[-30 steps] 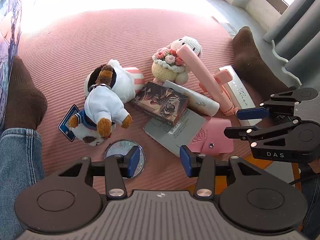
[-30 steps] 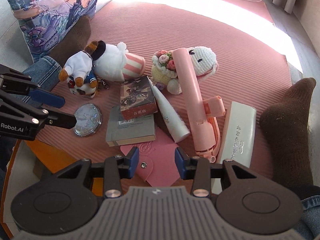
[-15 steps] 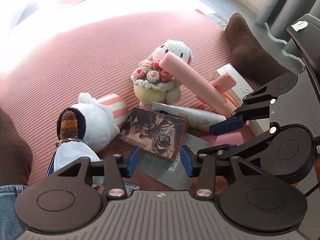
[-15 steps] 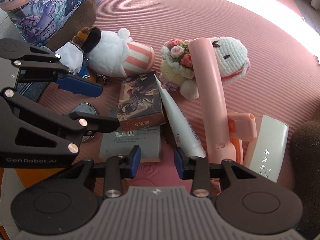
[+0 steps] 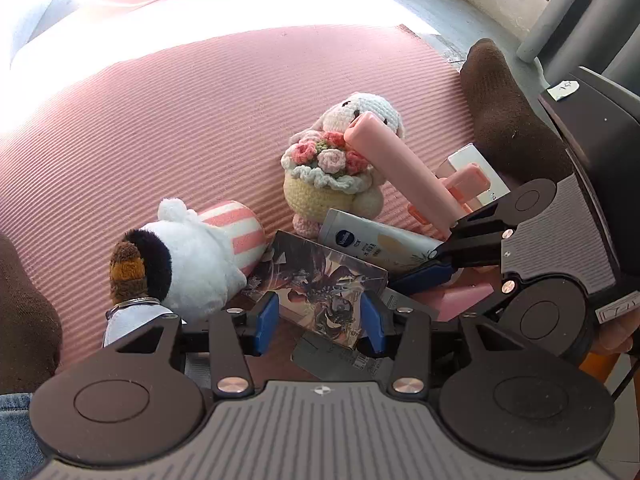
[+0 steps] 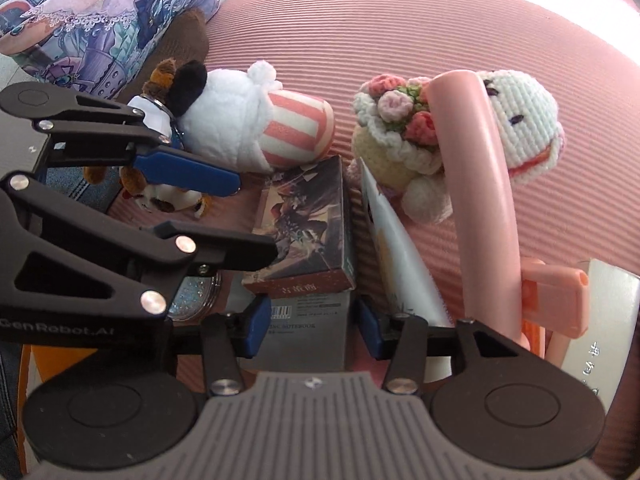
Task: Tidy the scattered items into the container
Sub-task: 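Grasp the anime-printed card box with left tool while right tool approaches the gray book, then grasp the gray book with right tool while left tool holds the card box, then lift the gray book with right tool while left tool carries the card box toward the white box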
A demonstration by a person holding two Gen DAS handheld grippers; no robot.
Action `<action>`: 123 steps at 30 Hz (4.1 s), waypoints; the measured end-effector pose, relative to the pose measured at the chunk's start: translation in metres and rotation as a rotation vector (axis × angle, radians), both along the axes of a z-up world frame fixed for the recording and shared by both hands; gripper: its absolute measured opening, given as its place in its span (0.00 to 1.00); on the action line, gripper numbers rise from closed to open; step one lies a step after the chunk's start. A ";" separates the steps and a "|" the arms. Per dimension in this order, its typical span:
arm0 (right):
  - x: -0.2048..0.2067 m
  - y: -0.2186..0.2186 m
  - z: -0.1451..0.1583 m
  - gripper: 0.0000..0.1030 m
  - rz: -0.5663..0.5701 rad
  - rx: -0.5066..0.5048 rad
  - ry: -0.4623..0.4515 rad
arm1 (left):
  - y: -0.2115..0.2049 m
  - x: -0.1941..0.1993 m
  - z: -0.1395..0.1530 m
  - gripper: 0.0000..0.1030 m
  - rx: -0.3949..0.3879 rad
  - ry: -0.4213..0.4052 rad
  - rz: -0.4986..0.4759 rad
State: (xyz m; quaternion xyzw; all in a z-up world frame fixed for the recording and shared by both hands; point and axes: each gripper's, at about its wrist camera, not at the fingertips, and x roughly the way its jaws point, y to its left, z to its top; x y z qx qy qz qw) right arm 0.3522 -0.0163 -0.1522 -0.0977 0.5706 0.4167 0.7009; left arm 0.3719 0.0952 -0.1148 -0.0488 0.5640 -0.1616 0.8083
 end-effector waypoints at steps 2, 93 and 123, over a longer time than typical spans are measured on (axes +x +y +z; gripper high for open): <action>-0.002 0.003 0.003 0.50 0.025 -0.005 -0.032 | 0.004 -0.004 0.001 0.51 0.006 -0.004 -0.010; -0.015 -0.004 0.036 0.28 0.088 0.062 -0.047 | 0.056 -0.027 -0.072 0.69 -0.154 0.339 0.194; -0.083 -0.024 0.109 0.16 -0.167 0.148 -0.165 | 0.074 -0.091 0.018 0.68 -0.230 0.053 0.322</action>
